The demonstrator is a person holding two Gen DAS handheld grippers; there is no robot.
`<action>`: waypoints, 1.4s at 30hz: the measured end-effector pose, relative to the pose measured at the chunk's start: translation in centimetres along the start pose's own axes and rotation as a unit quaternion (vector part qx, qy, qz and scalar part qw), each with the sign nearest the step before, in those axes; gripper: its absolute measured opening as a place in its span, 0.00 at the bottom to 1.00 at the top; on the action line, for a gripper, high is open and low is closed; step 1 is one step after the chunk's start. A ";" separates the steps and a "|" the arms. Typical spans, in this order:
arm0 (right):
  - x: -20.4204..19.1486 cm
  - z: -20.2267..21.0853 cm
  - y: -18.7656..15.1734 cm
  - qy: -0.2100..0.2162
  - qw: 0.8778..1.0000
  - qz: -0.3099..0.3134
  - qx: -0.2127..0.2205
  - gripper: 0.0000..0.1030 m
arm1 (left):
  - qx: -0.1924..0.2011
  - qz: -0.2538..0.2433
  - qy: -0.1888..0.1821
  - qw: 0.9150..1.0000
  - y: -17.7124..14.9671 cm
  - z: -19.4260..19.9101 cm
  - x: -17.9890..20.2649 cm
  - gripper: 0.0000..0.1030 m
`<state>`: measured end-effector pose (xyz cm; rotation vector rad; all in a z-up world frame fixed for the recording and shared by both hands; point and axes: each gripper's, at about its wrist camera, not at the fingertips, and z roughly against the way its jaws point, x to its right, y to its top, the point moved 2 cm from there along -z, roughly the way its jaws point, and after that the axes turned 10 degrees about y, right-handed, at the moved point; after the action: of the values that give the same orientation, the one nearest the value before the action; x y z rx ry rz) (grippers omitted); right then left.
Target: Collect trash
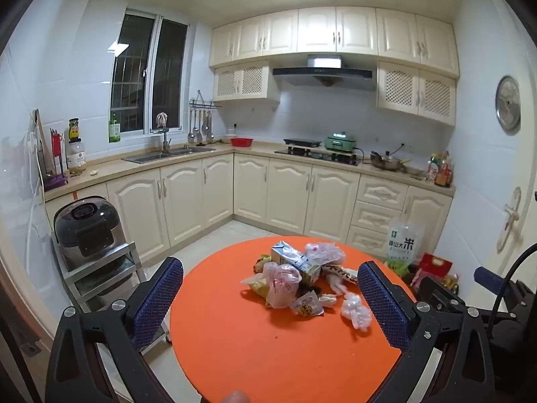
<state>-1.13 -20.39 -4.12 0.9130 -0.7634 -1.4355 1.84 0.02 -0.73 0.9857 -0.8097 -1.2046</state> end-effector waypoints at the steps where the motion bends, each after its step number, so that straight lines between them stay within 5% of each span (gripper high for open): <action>1: 0.0 0.0 0.0 0.000 1.000 0.002 0.001 1.00 | 0.002 0.000 0.001 1.000 0.0 0.0 0.0 0.99; 25: -2.0 0.4 1.8 0.010 1.000 0.015 0.024 1.00 | 0.029 0.011 0.018 0.999 -0.4 1.2 -0.3 0.99; 42: -1.2 1.3 2.4 0.005 0.999 0.008 0.037 1.00 | 0.019 0.019 -0.012 1.000 -0.5 0.9 -0.8 0.99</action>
<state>-1.14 -19.41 -1.32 0.9687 -0.8199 -1.3949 0.68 0.56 -0.87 0.9840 -0.8697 -1.1732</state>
